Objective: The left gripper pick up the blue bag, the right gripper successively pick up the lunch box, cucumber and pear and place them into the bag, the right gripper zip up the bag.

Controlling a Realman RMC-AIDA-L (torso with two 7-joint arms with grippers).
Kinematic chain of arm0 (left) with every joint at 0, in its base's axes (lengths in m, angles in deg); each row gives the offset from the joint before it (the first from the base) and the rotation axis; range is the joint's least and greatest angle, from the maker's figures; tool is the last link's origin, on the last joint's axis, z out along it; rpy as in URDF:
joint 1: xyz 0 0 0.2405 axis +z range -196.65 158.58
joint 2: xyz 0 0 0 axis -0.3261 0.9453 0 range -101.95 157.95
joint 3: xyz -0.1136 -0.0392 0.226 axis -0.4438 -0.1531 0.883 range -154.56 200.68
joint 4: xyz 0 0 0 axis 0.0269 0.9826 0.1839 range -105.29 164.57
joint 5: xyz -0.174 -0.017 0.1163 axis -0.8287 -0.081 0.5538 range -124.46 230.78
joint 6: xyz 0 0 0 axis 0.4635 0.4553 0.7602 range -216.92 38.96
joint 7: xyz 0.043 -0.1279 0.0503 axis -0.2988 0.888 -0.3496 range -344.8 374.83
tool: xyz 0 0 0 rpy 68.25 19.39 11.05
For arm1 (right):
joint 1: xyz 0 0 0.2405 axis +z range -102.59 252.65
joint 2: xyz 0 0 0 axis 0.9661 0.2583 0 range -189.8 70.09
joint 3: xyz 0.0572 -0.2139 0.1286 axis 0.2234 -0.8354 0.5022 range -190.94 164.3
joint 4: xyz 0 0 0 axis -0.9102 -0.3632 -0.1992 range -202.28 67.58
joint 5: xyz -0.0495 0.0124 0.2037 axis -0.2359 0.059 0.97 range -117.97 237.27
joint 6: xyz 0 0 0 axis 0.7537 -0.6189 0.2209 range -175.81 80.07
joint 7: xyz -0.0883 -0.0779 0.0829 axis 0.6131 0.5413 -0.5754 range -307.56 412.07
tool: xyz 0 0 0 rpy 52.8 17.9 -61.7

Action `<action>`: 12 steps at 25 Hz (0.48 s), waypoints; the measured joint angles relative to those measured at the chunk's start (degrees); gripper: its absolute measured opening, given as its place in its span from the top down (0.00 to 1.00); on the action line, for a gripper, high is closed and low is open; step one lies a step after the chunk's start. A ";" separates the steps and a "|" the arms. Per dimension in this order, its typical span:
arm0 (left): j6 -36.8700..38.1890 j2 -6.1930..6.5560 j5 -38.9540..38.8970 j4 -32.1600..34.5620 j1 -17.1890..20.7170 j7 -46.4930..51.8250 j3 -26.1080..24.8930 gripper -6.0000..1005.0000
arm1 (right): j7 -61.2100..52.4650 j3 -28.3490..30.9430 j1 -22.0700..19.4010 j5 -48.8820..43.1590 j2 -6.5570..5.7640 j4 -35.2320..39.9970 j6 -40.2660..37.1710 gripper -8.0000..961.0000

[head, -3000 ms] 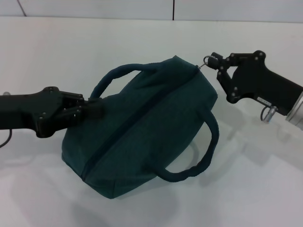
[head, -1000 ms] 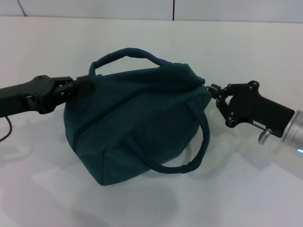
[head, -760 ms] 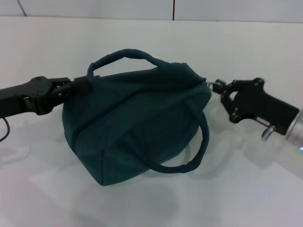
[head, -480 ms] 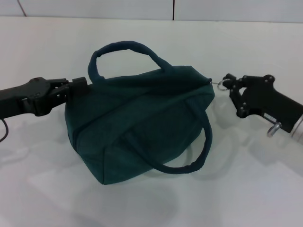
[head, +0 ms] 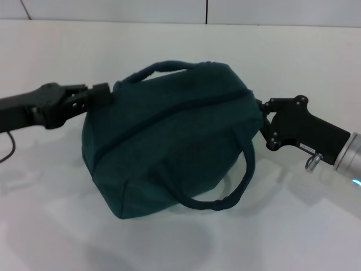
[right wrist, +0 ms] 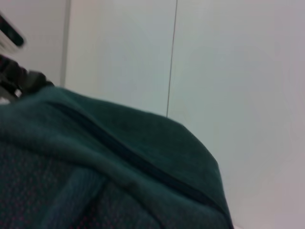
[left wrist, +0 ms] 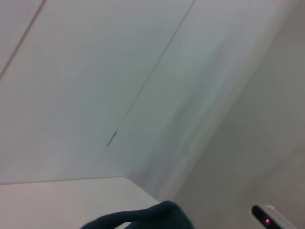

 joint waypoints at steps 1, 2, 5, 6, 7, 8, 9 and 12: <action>0.19 0.04 -0.06 0.08 -0.47 0.61 -0.03 0.95 | 0.00 0.14 -0.02 0.01 -0.02 -0.07 -0.30 0.98; 0.32 0.17 -0.26 0.16 -1.11 1.42 -0.04 0.96 | 0.00 0.28 -0.03 0.02 -0.04 -0.19 -0.50 0.98; 1.08 0.68 -1.62 1.02 -2.88 3.70 0.07 0.94 | 0.00 0.34 -0.02 0.04 -0.06 -0.53 -0.28 0.98; 1.34 0.86 -1.95 1.73 -3.38 4.48 0.19 0.91 | 0.00 0.34 -0.02 0.04 -0.04 -0.54 -0.27 0.98; 1.50 1.04 -2.14 2.57 -3.89 5.31 0.26 0.89 | 0.00 0.34 -0.02 0.05 -0.02 -0.56 -0.27 0.98; 1.53 1.17 -2.12 3.47 -4.57 6.23 0.27 0.86 | 0.00 0.34 -0.04 0.05 -0.02 -0.56 -0.27 0.98; 1.54 1.28 -1.97 4.10 -5.28 7.13 0.29 0.84 | 0.00 0.34 -0.04 0.06 -0.01 -0.57 -0.29 0.98; 1.27 1.49 0.42 5.17 -8.61 10.97 0.96 0.72 | 0.00 0.33 -0.04 0.09 0.00 -0.57 -0.45 0.98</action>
